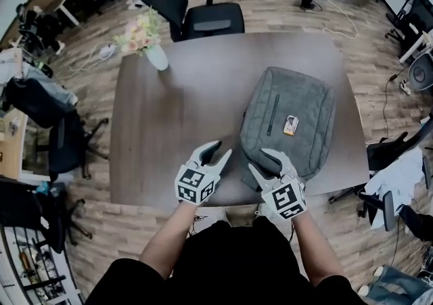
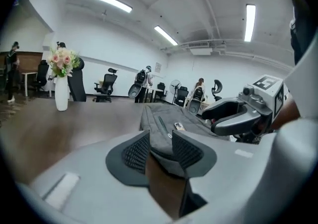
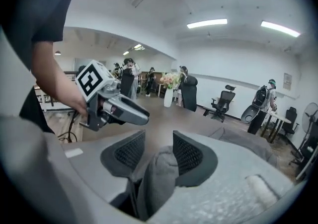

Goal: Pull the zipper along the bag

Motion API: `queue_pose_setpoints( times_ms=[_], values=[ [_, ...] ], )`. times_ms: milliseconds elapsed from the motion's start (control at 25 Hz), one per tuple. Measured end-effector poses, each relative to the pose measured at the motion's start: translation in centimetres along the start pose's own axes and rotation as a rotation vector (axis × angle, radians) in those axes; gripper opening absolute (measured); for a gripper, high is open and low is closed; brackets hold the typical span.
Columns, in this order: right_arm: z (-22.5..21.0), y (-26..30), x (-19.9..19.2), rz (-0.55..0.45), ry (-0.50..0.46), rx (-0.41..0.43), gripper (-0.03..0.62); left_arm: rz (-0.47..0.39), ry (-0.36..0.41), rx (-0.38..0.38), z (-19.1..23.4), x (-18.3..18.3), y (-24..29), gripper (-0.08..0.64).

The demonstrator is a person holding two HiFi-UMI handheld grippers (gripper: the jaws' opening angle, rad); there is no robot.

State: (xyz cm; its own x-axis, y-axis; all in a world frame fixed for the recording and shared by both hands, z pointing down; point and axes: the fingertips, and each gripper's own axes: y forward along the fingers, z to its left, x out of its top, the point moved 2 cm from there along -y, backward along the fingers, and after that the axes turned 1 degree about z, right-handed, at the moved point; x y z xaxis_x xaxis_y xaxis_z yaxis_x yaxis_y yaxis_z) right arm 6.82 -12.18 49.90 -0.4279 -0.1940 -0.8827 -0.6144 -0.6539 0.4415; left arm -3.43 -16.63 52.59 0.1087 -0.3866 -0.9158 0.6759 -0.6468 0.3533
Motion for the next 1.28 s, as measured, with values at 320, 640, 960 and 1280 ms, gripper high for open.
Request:
queue_pose_setpoints(
  times_ms=[320,640,960,1280],
  values=[
    [-3.2,-7.4,8.0,-0.341,0.048,-0.134,0.002,-0.204,0.066,-0.022,-5.2,7.9,-4.7,0.017],
    [-5.1,-11.6,10.6,-0.387,0.027,-0.252,0.0,-0.313,0.136,0.029,-6.1,11.9,-6.7,0.017],
    [-4.6,-12.6,9.3,-0.374,0.009,-0.277,0.0,-0.331,0.131,0.028,-6.9,11.5,-7.5,0.017],
    [-4.0,-12.8,10.0,-0.42,0.0,-0.275,0.0,-0.318,0.152,0.046,-6.9,11.1,-8.1,0.017]
  ],
)
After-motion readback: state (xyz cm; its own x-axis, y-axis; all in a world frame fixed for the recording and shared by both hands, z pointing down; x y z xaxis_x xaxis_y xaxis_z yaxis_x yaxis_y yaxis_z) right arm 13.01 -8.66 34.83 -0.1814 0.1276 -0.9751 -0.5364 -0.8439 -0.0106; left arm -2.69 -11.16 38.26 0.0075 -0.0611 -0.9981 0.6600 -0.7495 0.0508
